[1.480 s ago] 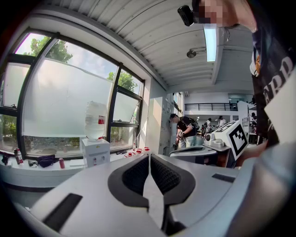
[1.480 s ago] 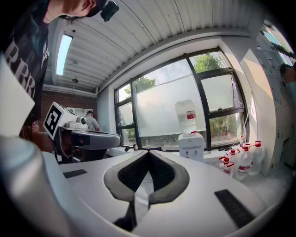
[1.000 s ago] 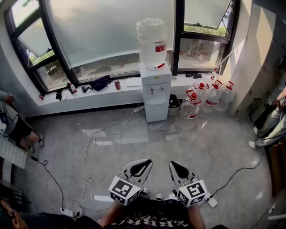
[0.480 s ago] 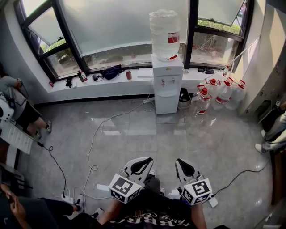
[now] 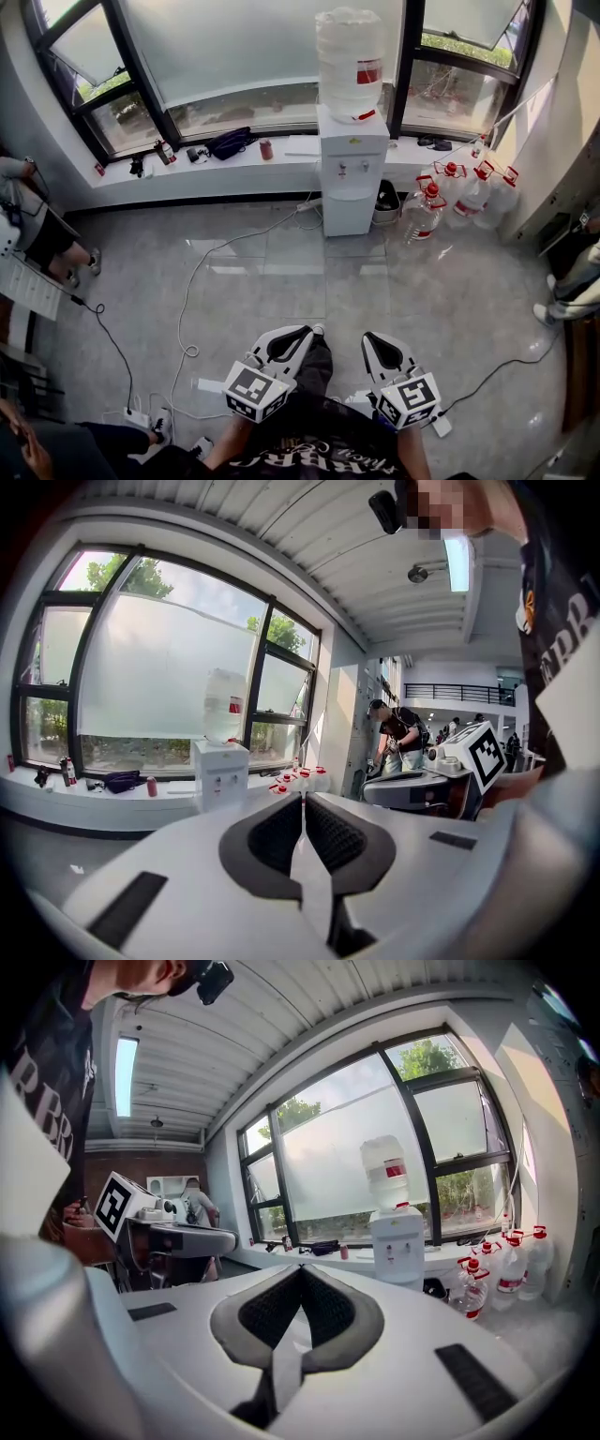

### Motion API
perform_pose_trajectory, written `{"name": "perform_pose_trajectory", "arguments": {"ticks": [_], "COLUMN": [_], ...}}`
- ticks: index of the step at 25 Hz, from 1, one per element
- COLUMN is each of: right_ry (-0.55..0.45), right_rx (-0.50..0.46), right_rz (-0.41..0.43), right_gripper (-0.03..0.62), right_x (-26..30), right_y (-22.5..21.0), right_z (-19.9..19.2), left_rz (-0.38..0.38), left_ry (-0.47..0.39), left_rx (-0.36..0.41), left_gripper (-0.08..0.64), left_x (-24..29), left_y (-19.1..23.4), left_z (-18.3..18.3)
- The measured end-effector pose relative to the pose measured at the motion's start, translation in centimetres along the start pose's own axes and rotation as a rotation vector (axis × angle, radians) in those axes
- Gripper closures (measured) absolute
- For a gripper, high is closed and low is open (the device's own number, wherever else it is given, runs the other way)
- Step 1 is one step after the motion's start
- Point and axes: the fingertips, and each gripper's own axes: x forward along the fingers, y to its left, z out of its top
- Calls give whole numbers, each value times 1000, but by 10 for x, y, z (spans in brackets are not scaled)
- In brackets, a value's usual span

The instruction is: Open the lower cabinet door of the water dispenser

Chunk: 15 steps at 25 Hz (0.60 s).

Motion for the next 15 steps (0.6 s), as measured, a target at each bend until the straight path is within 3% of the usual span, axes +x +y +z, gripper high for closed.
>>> {"name": "perform_pose_trajectory", "arguments": {"ticks": [7, 15], "right_ry": [11, -15], "right_rx": [13, 38], "right_rz": [-47, -76], "right_gripper": [581, 581], "right_x": [83, 196], "right_y": [-62, -118], "right_z": [32, 82], "left_rz": [-49, -167], "left_ry": [-26, -7], "left_rx": [14, 156], "left_gripper": [540, 540], "left_x": [81, 169], "left_y": [78, 161], "left_z": [35, 73]}}
